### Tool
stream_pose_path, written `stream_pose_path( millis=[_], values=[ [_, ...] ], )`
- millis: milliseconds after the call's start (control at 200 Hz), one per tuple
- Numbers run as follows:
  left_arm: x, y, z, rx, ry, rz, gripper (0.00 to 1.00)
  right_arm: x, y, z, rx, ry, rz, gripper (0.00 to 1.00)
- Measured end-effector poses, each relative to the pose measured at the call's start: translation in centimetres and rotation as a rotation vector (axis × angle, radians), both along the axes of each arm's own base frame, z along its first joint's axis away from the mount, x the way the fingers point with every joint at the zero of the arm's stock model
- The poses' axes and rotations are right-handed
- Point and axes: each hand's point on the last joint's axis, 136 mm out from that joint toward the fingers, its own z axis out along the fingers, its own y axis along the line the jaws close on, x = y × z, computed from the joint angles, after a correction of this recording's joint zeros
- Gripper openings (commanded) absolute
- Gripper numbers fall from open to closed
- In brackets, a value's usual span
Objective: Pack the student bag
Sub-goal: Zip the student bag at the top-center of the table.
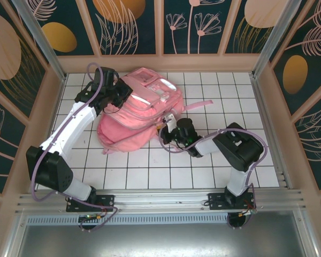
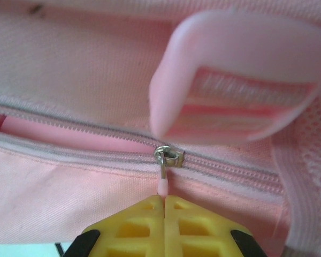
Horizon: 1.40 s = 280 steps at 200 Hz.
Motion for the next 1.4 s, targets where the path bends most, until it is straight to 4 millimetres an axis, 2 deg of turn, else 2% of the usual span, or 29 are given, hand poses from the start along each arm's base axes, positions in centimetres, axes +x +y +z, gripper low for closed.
stream_pose_path(
  millis=[270,525,946,1141,1216,1341,1401],
  values=[
    [0.2,-0.1,0.0,-0.016,-0.004,0.005,0.00,-1.8,-0.4,0.6,0.003,-0.016,0.015,0.00],
    [0.1,-0.2,-0.2,-0.023,0.003,0.006,0.00,-1.8,-0.6,0.3,-0.010,-0.025,-0.007,0.00],
    [0.1,-0.3,-0.1,-0.030,0.003,0.003,0.00,-1.3,-0.1,-0.1,-0.005,-0.013,-0.012,0.17],
    [0.1,-0.3,-0.1,-0.031,0.003,0.002,0.00,-1.0,0.2,-0.5,-0.008,-0.006,-0.009,0.19],
    [0.1,-0.4,-0.1,-0.033,0.003,0.000,0.00,-1.0,0.3,-0.7,-0.009,-0.004,-0.009,0.16],
    [0.1,-0.4,-0.1,-0.033,0.003,0.000,0.00,-0.8,0.5,-0.7,-0.005,0.003,-0.012,0.00],
    [0.1,-0.4,-0.1,-0.036,0.002,0.001,0.00,-0.8,0.5,-0.7,0.000,0.008,-0.012,0.00]
  ],
)
